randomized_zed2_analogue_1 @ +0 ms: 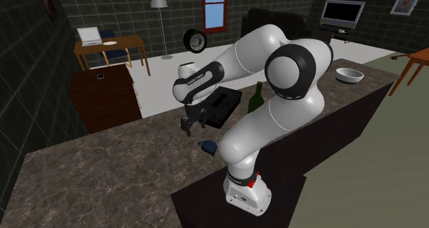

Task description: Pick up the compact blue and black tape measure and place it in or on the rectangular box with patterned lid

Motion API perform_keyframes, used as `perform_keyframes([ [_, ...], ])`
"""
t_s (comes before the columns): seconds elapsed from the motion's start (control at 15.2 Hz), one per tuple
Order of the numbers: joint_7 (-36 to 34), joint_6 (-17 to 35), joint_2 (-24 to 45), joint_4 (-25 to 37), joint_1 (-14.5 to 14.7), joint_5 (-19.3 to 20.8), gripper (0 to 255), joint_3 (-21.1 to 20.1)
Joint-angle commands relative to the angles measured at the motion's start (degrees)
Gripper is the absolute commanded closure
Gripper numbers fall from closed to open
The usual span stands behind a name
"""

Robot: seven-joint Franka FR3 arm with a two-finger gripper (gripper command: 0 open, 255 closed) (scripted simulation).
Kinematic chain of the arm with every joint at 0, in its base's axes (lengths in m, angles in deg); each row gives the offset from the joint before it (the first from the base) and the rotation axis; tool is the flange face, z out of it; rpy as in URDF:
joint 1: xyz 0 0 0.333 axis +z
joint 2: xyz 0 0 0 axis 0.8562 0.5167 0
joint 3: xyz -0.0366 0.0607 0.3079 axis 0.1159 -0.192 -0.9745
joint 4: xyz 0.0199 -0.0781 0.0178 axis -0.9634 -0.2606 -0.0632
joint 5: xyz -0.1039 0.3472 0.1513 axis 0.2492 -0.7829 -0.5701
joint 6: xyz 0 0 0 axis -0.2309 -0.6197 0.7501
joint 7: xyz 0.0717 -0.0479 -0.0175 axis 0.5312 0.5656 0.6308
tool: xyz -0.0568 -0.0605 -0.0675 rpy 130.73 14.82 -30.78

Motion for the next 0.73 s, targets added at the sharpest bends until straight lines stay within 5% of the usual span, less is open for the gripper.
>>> perform_keyframes([
  [0.0, 0.6, 3.59, 2.9, -1.99, -0.33, 0.42, 0, 0.51],
  [0.66, 1.75, 17.18, 12.98, -7.06, 0.08, 0.1, 0, 1.4],
])
